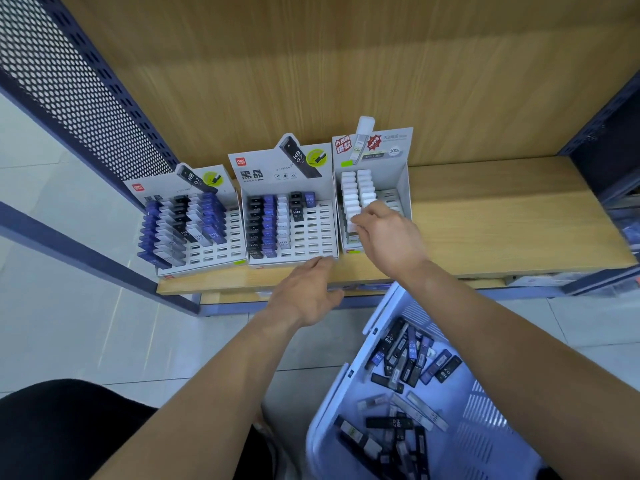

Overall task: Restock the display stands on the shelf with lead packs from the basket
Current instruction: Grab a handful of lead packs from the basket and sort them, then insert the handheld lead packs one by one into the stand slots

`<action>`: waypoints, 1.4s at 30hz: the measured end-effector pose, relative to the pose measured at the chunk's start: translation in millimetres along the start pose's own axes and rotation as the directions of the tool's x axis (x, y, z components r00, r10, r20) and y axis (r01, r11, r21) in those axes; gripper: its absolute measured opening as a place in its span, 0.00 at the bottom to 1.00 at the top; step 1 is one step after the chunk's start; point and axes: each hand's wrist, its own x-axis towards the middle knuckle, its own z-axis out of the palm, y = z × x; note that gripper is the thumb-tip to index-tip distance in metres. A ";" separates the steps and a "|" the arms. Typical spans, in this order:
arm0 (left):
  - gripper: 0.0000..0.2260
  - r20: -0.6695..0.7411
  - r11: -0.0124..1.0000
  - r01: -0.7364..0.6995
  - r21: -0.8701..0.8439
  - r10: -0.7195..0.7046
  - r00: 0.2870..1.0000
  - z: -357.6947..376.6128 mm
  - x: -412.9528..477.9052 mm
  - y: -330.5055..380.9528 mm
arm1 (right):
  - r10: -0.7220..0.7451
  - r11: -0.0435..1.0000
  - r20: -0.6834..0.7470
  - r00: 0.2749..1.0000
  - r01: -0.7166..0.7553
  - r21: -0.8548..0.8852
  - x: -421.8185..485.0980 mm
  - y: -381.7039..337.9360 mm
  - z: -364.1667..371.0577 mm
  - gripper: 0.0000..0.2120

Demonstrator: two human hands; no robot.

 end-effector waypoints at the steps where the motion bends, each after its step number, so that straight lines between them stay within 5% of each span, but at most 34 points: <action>1: 0.31 -0.007 1.000 -0.021 0.006 0.021 1.000 -0.3 -7.9 6.8 | 0.020 0.999 0.017 1.000 -0.020 0.036 -5.2 0.6 -7.5 0.11; 6: 0.24 -0.028 0.983 -0.179 0.044 0.181 0.983 22.4 -51.8 36.8 | 0.234 0.932 -0.073 0.970 -0.202 0.300 -67.7 26.1 -44.1 0.15; 10: 0.18 0.066 0.948 -0.300 0.111 0.294 0.954 66.3 -82.0 57.1 | 0.430 0.865 -0.081 0.899 -0.385 0.322 -157.0 60.8 -43.8 0.10; 14: 0.19 0.220 0.905 -0.371 0.209 0.326 0.919 111.7 -92.2 70.2 | 0.548 0.793 0.187 0.815 -0.577 0.193 -220.3 83.4 -13.8 0.11; 19: 0.26 0.342 0.885 -0.303 0.354 0.179 0.922 157.0 -62.8 76.0 | 0.609 0.658 0.438 0.662 -0.729 0.188 -246.5 95.6 38.1 0.17; 26: 0.34 0.279 0.979 -0.055 0.197 -0.002 0.960 215.5 26.8 70.1 | 0.713 0.380 0.565 0.416 -0.906 0.188 -247.3 101.9 117.0 0.13; 33: 0.38 -0.040 0.961 0.087 0.261 -0.079 0.996 296.3 53.9 65.0 | 0.816 -0.018 0.568 0.106 -0.978 0.209 -243.3 112.8 169.7 0.30; 37: 0.27 -0.145 0.969 0.057 0.240 -0.023 0.989 314.8 63.1 60.6 | 0.868 0.087 0.481 0.123 -0.991 0.097 -237.3 110.0 185.4 0.37; 42: 0.41 -0.055 0.975 0.138 0.173 -0.131 0.990 314.3 75.2 61.1 | 0.889 0.094 0.433 0.148 -0.985 0.144 -238.0 115.4 186.8 0.30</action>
